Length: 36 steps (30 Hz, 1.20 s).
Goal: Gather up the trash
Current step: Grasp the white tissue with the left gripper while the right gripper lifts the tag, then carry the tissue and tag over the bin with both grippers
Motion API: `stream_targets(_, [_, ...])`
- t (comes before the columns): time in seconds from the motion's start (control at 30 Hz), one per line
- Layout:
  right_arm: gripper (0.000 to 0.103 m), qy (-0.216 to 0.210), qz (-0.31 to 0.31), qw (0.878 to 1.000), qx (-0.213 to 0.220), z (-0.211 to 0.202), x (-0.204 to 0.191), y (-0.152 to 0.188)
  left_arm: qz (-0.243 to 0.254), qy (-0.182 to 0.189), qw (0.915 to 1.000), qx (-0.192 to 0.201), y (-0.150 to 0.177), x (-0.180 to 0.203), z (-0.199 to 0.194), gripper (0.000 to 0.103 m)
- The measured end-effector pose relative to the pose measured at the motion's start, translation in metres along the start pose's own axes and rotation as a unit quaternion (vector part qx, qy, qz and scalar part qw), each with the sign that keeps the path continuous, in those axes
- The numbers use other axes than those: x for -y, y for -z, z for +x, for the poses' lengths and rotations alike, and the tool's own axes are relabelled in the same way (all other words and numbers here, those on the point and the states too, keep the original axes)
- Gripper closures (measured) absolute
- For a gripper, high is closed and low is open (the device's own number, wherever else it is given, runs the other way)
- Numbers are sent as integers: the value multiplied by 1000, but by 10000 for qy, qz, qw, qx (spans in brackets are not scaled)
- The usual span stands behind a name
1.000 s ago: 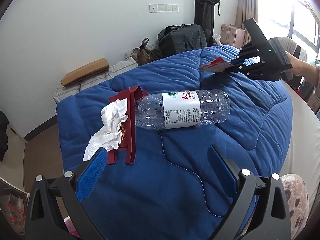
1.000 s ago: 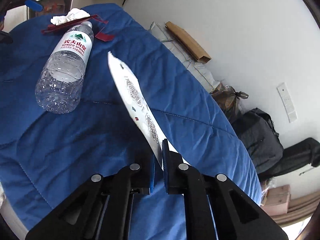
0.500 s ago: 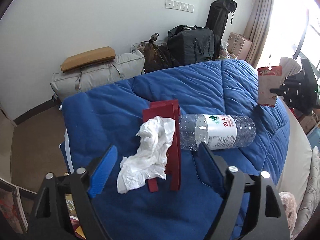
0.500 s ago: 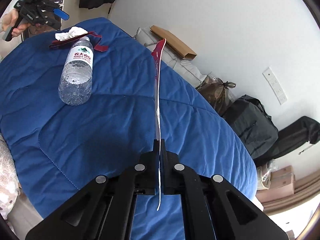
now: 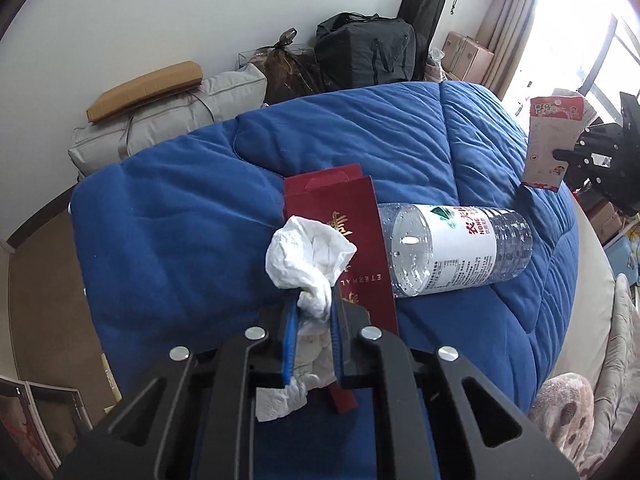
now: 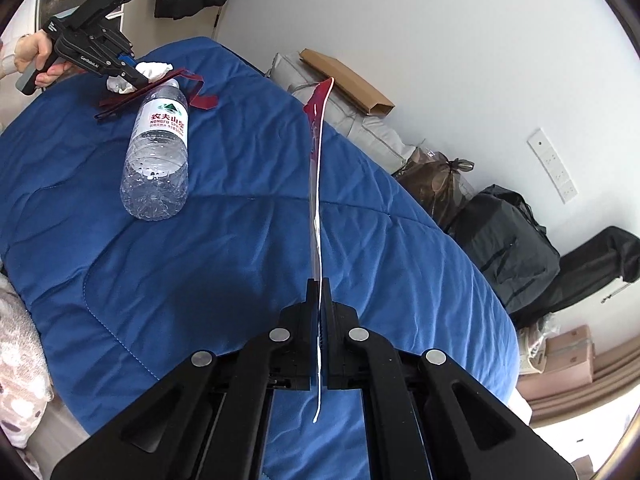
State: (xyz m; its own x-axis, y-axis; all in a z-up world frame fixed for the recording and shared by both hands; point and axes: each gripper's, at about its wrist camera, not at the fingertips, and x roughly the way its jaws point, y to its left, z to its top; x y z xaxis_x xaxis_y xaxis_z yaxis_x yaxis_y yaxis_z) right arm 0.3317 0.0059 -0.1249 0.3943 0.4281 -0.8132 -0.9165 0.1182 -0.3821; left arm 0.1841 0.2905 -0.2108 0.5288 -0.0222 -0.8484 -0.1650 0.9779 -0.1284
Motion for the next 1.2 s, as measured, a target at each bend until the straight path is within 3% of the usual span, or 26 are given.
stream_targets(0.33, [103,-111,-16,9995,279,-33,-15,-25,380,-446,9970,499,24,9,-71,93])
stream_targets(0.67, [103,-558,-363,9957,645,-54,-69,-82,392,-815,9927,794,79,-14,-140,93])
stream_targets(0.9, [103,-990,-794,9877,913,-54,-133,-147,297,-1145,9886,935,140,-48,-190,93])
stream_targets(1.2, [103,-1648,-1436,9675,1274,-52,-241,-242,-260,-1486,9845,891,236,-116,-236,93])
